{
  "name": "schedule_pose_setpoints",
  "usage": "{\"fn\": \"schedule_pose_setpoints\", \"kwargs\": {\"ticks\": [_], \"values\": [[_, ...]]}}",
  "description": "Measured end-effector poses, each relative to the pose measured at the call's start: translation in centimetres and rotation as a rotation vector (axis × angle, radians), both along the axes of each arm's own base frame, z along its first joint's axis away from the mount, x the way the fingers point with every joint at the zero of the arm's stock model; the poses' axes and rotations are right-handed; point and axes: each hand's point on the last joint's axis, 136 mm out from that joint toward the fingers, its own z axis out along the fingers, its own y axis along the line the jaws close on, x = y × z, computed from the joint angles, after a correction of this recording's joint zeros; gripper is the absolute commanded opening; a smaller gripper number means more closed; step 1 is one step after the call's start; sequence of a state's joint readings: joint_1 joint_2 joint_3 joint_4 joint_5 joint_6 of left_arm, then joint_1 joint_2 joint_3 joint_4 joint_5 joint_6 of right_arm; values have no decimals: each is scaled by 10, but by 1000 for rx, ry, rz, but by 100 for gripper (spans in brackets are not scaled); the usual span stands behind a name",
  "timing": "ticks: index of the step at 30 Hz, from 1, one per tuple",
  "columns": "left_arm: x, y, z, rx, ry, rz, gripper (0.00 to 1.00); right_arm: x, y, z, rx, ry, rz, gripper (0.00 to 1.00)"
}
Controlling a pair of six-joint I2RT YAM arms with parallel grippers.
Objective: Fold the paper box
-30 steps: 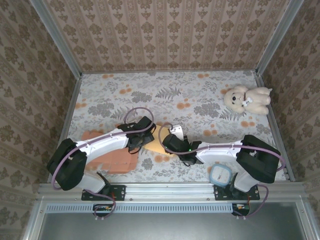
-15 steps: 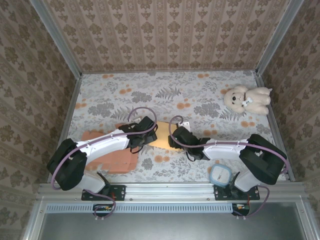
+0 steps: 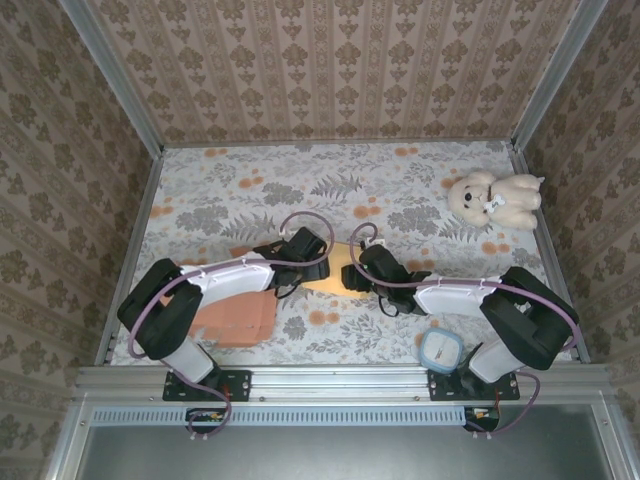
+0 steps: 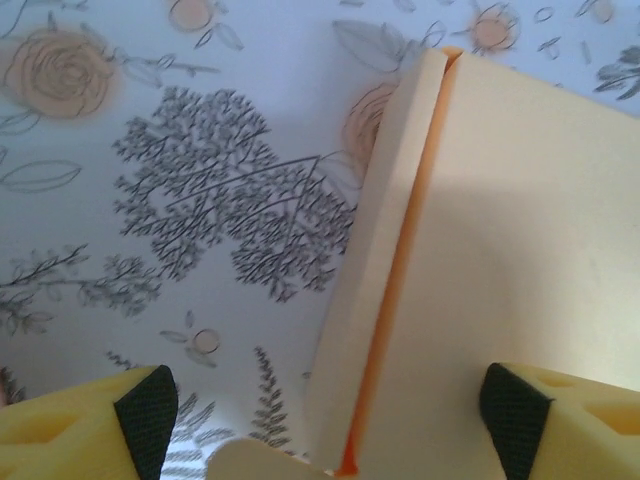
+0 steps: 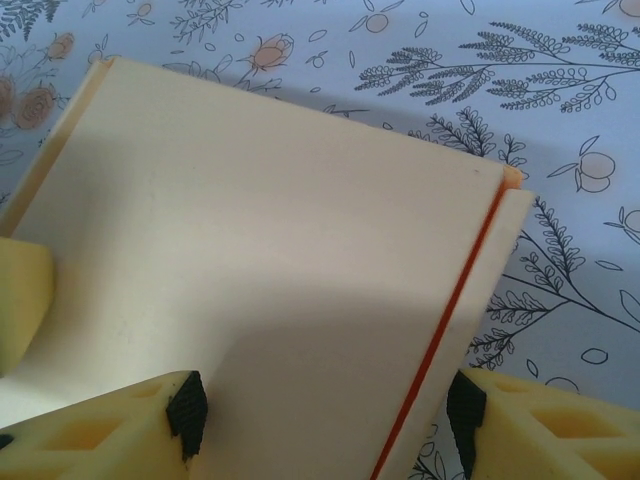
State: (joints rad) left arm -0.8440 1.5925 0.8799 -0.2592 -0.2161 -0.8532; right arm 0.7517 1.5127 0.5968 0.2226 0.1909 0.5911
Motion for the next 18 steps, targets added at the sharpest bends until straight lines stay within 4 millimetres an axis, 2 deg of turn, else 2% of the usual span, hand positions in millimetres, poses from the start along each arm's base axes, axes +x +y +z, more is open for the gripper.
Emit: {"fn": "schedule_pose_setpoints", "kwargs": {"ticks": [6,11,15,18], "values": [[4,-4,0,-3,-12,-9,84,-3,-2,1,7,-2,3,72],[4,-4,0,-3,-13,-9,83,-7,-12,9,17,-25,-13,73],[4,-4,0,-2,-13,-9,82,-1,-21,25,40,-65,-46,73],[4,-4,0,-2,-14,-9,82,5,-27,27,46,-71,-69,71]]}}
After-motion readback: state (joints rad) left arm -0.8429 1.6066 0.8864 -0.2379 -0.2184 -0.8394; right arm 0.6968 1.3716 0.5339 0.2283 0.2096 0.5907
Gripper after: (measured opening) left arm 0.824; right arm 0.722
